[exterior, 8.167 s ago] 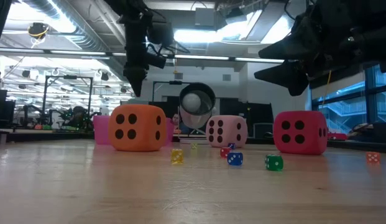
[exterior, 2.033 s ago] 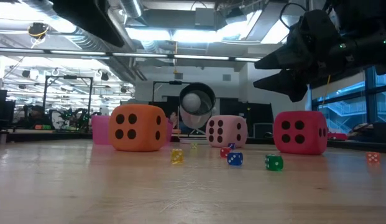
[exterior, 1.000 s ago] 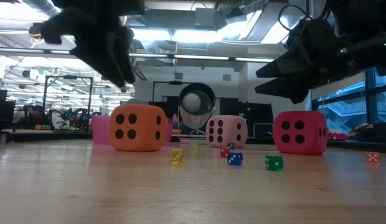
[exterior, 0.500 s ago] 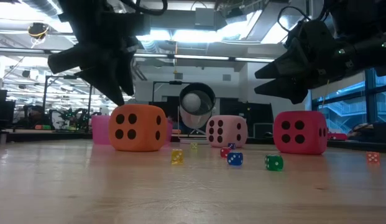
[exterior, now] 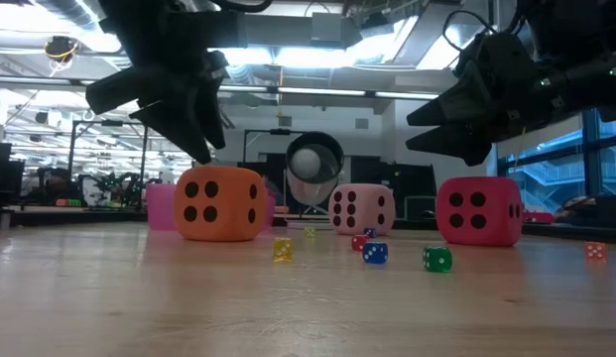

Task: Pick & Place Dice
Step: Put the big orange dice into the red bin

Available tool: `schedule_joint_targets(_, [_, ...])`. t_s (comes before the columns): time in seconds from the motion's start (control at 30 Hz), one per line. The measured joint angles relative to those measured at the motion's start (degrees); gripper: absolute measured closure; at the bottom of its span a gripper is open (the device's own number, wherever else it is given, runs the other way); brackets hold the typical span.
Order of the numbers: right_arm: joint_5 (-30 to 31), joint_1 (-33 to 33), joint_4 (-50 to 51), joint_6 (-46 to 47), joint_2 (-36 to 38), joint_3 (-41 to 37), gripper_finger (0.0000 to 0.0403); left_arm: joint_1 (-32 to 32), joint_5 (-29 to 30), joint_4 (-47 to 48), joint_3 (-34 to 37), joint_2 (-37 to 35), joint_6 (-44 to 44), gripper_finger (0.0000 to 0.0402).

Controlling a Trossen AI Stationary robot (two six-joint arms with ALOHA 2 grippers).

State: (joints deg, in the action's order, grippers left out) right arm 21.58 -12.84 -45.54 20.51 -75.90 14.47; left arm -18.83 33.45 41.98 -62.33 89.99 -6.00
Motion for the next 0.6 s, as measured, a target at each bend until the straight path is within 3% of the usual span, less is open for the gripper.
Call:
schedule_joint_targets(0.2, [0.0, 0.0, 0.0, 0.0, 0.0, 0.0, 0.0103, 0.0, 0.4, 0.2, 0.0, 4.0, 1.3, 0.0204])
schedule_joint_targets(0.6, [-0.1, 0.0, 0.2, 0.0, 0.0, 0.0, 0.0103, 0.0, 5.3, 1.4, 0.0, 4.6, 2.8, 0.0206])
